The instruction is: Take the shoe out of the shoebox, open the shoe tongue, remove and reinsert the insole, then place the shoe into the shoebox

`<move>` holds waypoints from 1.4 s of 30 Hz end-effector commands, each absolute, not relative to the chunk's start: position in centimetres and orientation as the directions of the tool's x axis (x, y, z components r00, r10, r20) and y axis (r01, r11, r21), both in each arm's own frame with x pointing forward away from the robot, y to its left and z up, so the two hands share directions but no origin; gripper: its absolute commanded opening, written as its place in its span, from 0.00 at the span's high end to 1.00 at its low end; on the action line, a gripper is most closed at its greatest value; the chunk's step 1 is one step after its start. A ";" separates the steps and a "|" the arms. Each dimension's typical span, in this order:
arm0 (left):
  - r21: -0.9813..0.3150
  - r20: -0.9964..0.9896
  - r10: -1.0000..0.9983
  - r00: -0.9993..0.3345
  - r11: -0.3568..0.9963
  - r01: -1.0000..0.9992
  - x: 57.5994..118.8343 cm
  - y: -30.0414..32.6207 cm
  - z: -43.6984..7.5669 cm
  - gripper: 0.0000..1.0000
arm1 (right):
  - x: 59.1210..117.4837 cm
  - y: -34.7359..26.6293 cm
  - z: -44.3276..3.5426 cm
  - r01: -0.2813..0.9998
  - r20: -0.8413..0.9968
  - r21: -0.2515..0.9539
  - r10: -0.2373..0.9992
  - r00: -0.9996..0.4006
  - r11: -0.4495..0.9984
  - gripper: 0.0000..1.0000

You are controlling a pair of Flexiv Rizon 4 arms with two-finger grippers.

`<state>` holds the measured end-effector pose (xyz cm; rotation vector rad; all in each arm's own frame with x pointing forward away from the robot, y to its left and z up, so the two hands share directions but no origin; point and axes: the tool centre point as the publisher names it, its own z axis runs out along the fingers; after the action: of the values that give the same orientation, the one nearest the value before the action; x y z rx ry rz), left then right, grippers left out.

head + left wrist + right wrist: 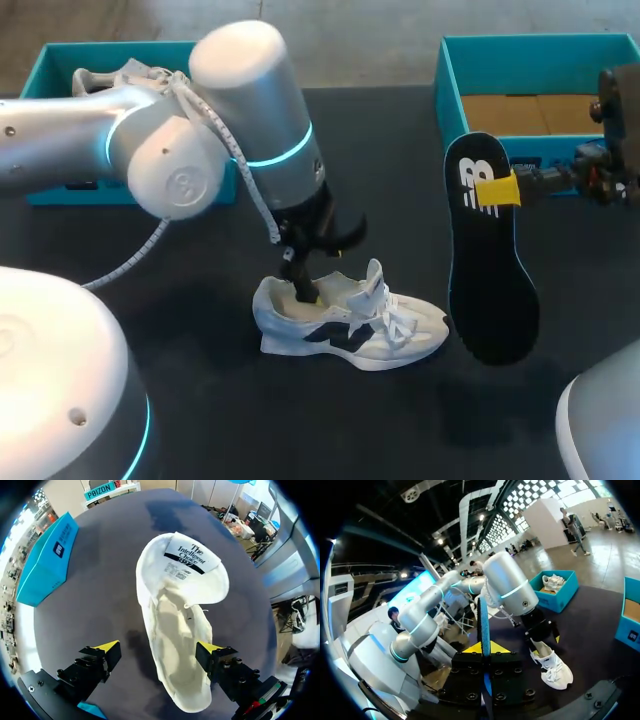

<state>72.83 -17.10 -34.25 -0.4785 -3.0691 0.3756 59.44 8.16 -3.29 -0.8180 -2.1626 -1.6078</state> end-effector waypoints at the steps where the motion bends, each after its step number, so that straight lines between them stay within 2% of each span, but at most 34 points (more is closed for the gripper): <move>1: -0.228 -0.021 0.306 -0.952 0.925 0.302 73.1 -18.4 -35.6 0.00 | 58.3 7.9 -3.7 0.565 0.567 0.820 0.264 -0.780 -0.094 1.00; 8: -0.219 -0.020 0.306 -0.952 0.928 0.303 73.1 -19.1 -36.9 0.03 | 58.3 7.9 -3.7 0.565 0.567 0.820 0.264 -0.780 -0.094 1.00; 9: -0.218 -0.019 0.306 -0.952 0.928 0.302 73.1 -19.2 -37.0 0.06 | 58.3 7.9 -3.7 0.565 0.567 0.820 0.264 -0.780 -0.094 1.00; 11: -0.216 -0.018 0.307 -0.951 0.928 0.304 73.1 -19.4 -37.3 0.18 | 58.3 7.9 -3.7 0.565 0.567 0.820 0.264 -0.780 -0.094 1.00; 12: -0.214 -0.018 0.308 -0.951 0.928 0.305 73.1 -19.5 -37.4 0.20 | 58.3 7.9 -3.7 0.565 0.567 0.820 0.264 -0.780 -0.094 1.00; 16: -0.209 -0.015 0.310 -0.951 0.929 0.306 73.1 -19.8 -38.0 0.24 | 58.3 7.9 -3.7 0.565 0.567 0.820 0.264 -0.780 -0.094 1.00; 20: -0.197 -0.019 0.322 -0.947 0.927 0.319 73.1 -20.1 -38.2 0.21 | 58.3 7.9 -3.7 0.565 0.567 0.820 0.264 -0.780 -0.094 1.00; 22: -0.195 -0.019 0.321 -0.947 0.928 0.318 73.3 -20.0 -38.4 0.27 | 58.3 7.9 -3.7 0.565 0.567 0.820 0.264 -0.780 -0.094 1.00; 23: -0.193 -0.020 0.320 -0.947 0.928 0.318 73.4 -20.0 -38.5 0.40 | 58.3 7.9 -3.7 0.565 0.567 0.820 0.264 -0.780 -0.094 1.00; 24: -0.191 -0.020 0.319 -0.948 0.929 0.317 73.5 -20.0 -38.6 0.47 | 58.3 7.9 -3.7 0.565 0.567 0.820 0.264 -0.780 -0.094 1.00; 27: -0.184 -0.024 0.313 -0.949 0.932 0.312 73.8 -19.9 -38.9 0.53 | 58.3 7.9 -3.7 0.565 0.567 0.820 0.264 -0.780 -0.094 1.00; 28: -0.181 -0.026 0.313 -0.949 0.932 0.312 73.8 -19.8 -39.0 0.59 | 58.3 7.9 -3.7 0.565 0.567 0.820 0.264 -0.780 -0.094 1.00; 29: -0.180 -0.027 0.313 -0.949 0.933 0.313 73.8 -19.8 -39.0 0.75 | 58.3 7.9 -3.7 0.565 0.567 0.820 0.264 -0.780 -0.094 1.00; 30: -0.178 -0.028 0.315 -0.949 0.932 0.314 73.8 -19.7 -39.1 0.97 | 58.3 7.9 -3.7 0.565 0.567 0.820 0.264 -0.780 -0.094 1.00; 31: -0.177 -0.028 0.318 -0.948 0.931 0.318 73.8 -19.6 -39.1 1.00 | 58.3 7.9 -3.7 0.565 0.567 0.820 0.264 -0.780 -0.094 1.00; 42: -0.200 -0.024 0.352 -0.936 0.915 0.349 73.7 -18.8 -38.5 1.00 | 58.3 7.9 -3.7 0.565 0.567 0.820 0.264 -0.780 -0.094 1.00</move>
<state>73.56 -19.54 -38.89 -0.5531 -3.0680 0.2959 59.44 8.16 -3.29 -0.8180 -2.1625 -1.6081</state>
